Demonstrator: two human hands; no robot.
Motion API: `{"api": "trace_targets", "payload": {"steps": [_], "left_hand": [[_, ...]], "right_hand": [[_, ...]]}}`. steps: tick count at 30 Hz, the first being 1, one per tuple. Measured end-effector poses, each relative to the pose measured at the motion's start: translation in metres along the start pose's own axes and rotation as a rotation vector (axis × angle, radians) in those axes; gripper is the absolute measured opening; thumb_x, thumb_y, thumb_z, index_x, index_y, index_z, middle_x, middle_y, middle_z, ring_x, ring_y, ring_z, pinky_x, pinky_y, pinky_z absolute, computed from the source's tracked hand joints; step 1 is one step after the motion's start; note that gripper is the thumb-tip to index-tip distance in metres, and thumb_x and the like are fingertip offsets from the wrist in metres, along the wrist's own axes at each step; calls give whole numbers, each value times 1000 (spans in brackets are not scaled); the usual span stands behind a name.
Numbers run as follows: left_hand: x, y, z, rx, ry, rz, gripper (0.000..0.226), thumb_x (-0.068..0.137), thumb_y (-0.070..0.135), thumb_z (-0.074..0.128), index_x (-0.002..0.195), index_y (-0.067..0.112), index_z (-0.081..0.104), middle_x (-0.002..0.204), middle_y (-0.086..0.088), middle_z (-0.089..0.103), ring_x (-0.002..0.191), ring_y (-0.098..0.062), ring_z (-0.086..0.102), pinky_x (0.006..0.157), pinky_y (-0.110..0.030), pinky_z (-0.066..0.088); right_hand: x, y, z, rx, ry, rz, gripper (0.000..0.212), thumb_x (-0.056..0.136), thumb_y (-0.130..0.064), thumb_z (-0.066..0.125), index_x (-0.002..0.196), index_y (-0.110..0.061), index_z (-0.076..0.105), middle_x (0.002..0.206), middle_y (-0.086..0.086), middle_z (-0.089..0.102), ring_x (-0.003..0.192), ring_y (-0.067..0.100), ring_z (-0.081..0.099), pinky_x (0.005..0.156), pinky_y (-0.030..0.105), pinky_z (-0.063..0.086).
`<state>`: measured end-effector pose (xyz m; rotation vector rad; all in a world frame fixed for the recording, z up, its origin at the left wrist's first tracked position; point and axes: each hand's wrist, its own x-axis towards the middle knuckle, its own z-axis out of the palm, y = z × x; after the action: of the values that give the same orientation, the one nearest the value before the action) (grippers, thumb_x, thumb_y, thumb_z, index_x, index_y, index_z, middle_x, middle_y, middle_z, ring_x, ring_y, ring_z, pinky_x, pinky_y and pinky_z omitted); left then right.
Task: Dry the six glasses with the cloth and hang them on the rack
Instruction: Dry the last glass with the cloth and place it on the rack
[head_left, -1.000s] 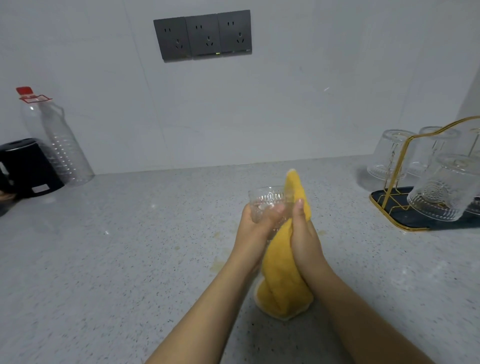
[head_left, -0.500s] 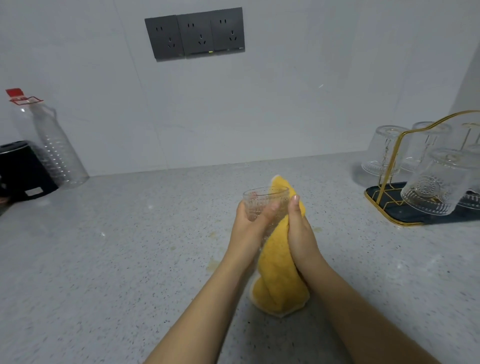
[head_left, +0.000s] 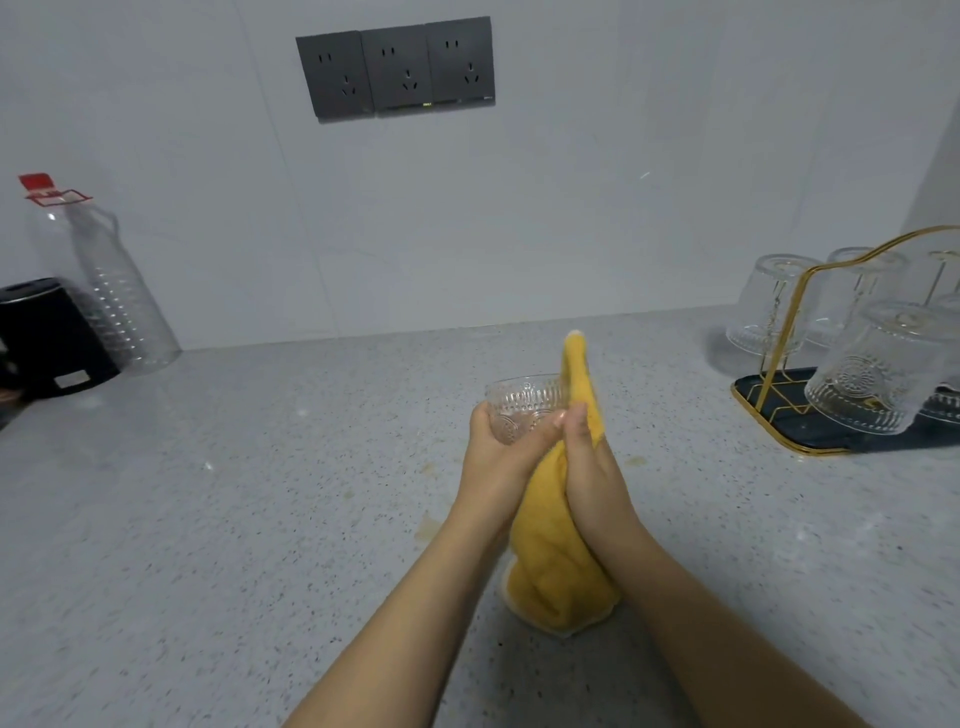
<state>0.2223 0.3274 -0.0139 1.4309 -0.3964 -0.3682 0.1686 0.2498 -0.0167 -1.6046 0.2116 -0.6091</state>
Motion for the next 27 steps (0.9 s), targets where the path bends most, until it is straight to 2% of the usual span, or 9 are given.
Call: {"api": "trace_targets", "payload": {"steps": [3, 5, 8, 10, 13, 18, 20, 23, 27], "left_hand": [[6, -4, 0, -142, -29, -43, 81, 66, 43, 84, 133, 11, 50, 122, -13, 67, 103, -24, 70, 84, -38, 59], [7, 1, -3, -190, 6, -42, 80, 65, 53, 81, 130, 12, 55, 127, -12, 65, 114, -26, 65, 98, -46, 52], [10, 1, -10, -220, -8, -49, 76, 68, 64, 75, 128, 21, 58, 130, 0, 63, 121, -15, 59, 106, -39, 46], [9, 2, -10, -146, 4, -24, 71, 72, 61, 69, 128, 18, 59, 127, -2, 66, 117, -14, 63, 102, -36, 49], [6, -2, -5, -57, 15, -37, 103, 61, 68, 79, 143, 19, 41, 139, -7, 57, 122, -20, 60, 102, -44, 50], [6, 1, -2, -144, -195, -115, 64, 75, 38, 78, 129, 20, 50, 118, -5, 69, 101, -17, 71, 85, -35, 58], [9, 6, -8, -199, -294, -173, 51, 81, 34, 73, 124, 14, 57, 114, -8, 71, 98, -20, 71, 85, -33, 58], [13, 12, -24, -234, -415, -299, 36, 77, 30, 73, 106, 12, 65, 91, -7, 75, 78, -19, 72, 75, -33, 59], [17, 15, -43, -269, -576, -409, 50, 46, 31, 97, 85, 9, 76, 78, -9, 73, 67, -21, 72, 65, -34, 62]], "right_hand": [[-1, -2, -8, 84, 8, 206, 71, 84, -65, 18, 143, -28, 33, 142, -1, 44, 128, 16, 42, 110, 35, 32], [-11, -7, 0, 19, -2, 81, 64, 90, -62, 17, 146, -32, 21, 149, -12, 28, 135, 3, 27, 108, 19, 21], [-14, 0, 11, -97, -28, -188, 59, 91, -57, 22, 145, -35, 11, 152, -26, 11, 136, -14, 10, 103, 0, 13], [-10, 2, 12, -134, -1, -236, 56, 92, -53, 22, 144, -34, 12, 152, -25, 10, 137, -14, 8, 102, -2, 13], [-7, -1, 8, -81, 32, -180, 62, 91, -61, 17, 147, -34, 14, 154, -18, 16, 139, -6, 15, 110, 9, 17], [0, -13, -14, 98, 116, 246, 86, 72, -72, 18, 142, -26, 35, 144, 3, 43, 131, 22, 41, 109, 45, 33], [-1, -18, -18, 96, 151, 179, 74, 77, -69, 20, 128, -27, 51, 126, 1, 58, 117, 20, 54, 95, 34, 47], [-4, -23, -23, -27, 163, 63, 53, 86, -60, 26, 75, -20, 59, 71, -2, 61, 67, 9, 59, 61, 20, 47], [2, -24, -39, -244, -200, 26, 39, 73, -52, 61, 64, -14, 55, 60, -1, 60, 57, 6, 60, 57, 21, 48]]}}
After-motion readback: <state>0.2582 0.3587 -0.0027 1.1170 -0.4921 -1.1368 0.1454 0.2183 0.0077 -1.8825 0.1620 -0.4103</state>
